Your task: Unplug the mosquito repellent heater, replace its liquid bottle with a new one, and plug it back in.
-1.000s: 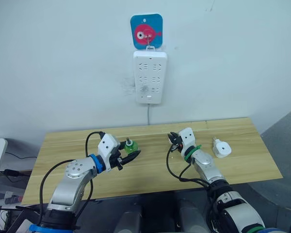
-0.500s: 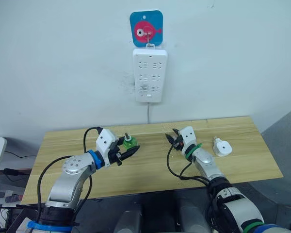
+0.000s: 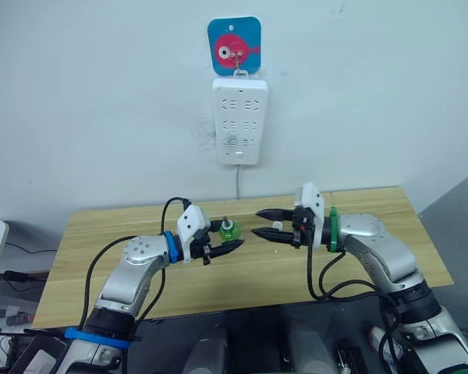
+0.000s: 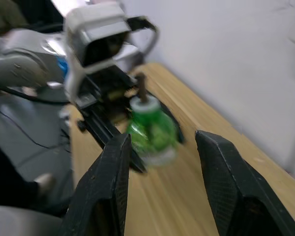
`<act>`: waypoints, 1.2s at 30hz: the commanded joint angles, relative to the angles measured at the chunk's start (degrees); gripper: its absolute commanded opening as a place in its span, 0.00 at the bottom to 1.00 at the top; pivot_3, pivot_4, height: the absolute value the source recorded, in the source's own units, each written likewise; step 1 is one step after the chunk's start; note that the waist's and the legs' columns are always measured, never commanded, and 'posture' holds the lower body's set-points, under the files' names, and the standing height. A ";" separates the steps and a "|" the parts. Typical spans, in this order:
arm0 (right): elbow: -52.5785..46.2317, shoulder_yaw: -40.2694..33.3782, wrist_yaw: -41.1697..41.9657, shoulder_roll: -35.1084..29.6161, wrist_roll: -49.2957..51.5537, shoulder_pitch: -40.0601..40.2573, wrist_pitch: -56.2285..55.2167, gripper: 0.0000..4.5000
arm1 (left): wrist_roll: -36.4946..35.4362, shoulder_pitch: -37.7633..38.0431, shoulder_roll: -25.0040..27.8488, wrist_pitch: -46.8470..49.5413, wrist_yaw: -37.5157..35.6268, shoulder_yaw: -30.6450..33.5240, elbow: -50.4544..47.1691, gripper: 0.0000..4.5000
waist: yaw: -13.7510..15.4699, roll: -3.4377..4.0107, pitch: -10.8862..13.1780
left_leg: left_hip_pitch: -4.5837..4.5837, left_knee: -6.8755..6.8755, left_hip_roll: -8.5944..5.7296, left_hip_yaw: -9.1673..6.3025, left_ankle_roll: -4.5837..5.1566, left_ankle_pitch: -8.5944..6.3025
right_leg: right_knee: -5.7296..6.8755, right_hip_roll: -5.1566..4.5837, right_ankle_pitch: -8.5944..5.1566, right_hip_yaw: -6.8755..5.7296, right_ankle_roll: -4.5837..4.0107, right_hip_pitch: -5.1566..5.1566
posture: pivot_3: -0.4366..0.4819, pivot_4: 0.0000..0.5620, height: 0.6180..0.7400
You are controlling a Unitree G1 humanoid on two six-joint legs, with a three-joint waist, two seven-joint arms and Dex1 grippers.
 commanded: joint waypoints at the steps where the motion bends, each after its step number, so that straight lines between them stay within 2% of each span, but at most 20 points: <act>1: -0.91 0.95 -0.11 1.61 0.08 -2.06 0.64 0.48 | -0.73 -2.26 0.61 0.00 -2.50 -1.11 -2.31 0.50 | 0.01 0.00 0.00 | -0.11 0.06 -0.05 0.00 0.00 0.00 | 0.00 -0.03 0.01 0.01 -0.01 -0.08 | 0.50 0.31 1.00; 7: 1.20 1.15 -2.38 5.41 -1.48 -3.99 -0.11 0.48 | -0.54 -4.35 0.41 0.66 -4.71 -2.55 -2.29 0.50 | -0.06 0.00 -0.04 | -0.17 0.13 -0.06 -0.02 -0.01 0.01 | 0.02 -0.04 0.02 -0.02 0.00 -0.13 | 0.50 0.28 1.00; 12: 2.19 2.27 -2.50 5.63 -3.90 -3.98 -1.81 0.48 | -0.40 -5.00 -0.10 0.75 -4.85 -2.82 -1.95 0.50 | -0.06 0.00 -0.04 | -0.18 0.13 -0.07 -0.01 -0.02 0.01 | 0.03 -0.03 0.03 -0.01 0.00 -0.14 | 0.50 0.28 1.00; 15: 2.37 2.99 -1.36 4.42 -5.61 -3.30 -3.90 0.37 | -0.42 -5.14 -0.13 0.67 -4.83 -2.74 -1.75 0.50 | -0.09 0.01 -0.09 | -0.17 0.13 -0.07 0.00 -0.02 0.01 | 0.03 -0.03 0.03 -0.01 0.00 -0.15 | 0.50 0.27 1.00; 16: 2.15 3.06 -0.89 4.03 -5.81 -3.00 -4.34 0.28 | -0.44 -5.16 -0.12 0.68 -4.83 -2.67 -1.73 0.50 | -0.09 0.00 -0.09 | -0.17 0.13 -0.07 0.01 -0.02 0.01 | 0.04 -0.03 0.03 -0.01 0.00 -0.16 | 0.50 0.27 1.00; 18: 1.53 3.02 -0.32 3.51 -5.60 -2.57 -4.55 0.19 | -0.51 -5.10 -0.12 0.76 -4.84 -2.52 -1.79 0.50 | -0.09 -0.01 -0.10 | -0.18 0.13 -0.07 0.00 -0.02 0.01 | 0.04 -0.03 0.03 -0.01 0.00 -0.16 | 0.50 0.27 1.00; 22: 0.40 1.11 -1.29 4.15 -3.31 -2.02 -3.42 0.19 | -0.82 -4.59 -0.71 0.95 -3.89 -1.94 -2.04 0.50 | -0.08 -0.02 -0.13 | -0.18 0.14 -0.06 0.00 -0.02 0.02 | 0.04 -0.03 0.03 -0.02 0.00 -0.16 | 0.50 0.26 1.00; 25: -0.26 -2.01 -3.85 5.41 -0.70 -1.58 -0.70 0.19 | -0.85 -3.64 -1.07 0.44 -2.67 -1.12 -2.44 0.71 | -0.09 -0.03 -0.16 | -0.18 0.15 -0.07 0.01 -0.02 0.02 | 0.04 -0.03 0.03 0.00 -0.01 -0.15 | 0.49 0.26 1.00; 29: -0.98 -12.29 -12.60 9.22 8.58 -1.78 10.13 0.19 | -1.56 -0.52 -2.54 -1.99 1.83 2.31 -4.43 0.99 | -0.17 -0.02 -0.17 | -0.17 0.14 -0.04 0.01 -0.03 0.02 | 0.05 -0.01 0.05 0.00 -0.04 -0.17 | 0.49 0.26 1.00; 33: -1.34 -24.86 -26.37 15.80 22.34 -2.21 23.08 0.19 | 0.35 1.45 -6.75 -7.87 8.60 3.86 -6.98 1.00 | 0.05 -0.02 -0.24 | -0.20 0.16 -0.05 0.00 -0.03 0.02 | 0.04 -0.02 0.07 -0.01 -0.07 -0.17 | 0.50 0.26 1.00; 36: -0.77 -33.02 -38.10 21.48 32.91 -2.98 28.79 0.19 | 2.11 1.44 -9.45 -10.80 12.41 3.24 -7.83 1.00 | 0.13 0.01 -0.37 | -0.20 0.16 -0.05 0.01 -0.04 0.02 | 0.05 -0.02 0.09 -0.01 -0.10 -0.17 | 0.50 0.26 1.00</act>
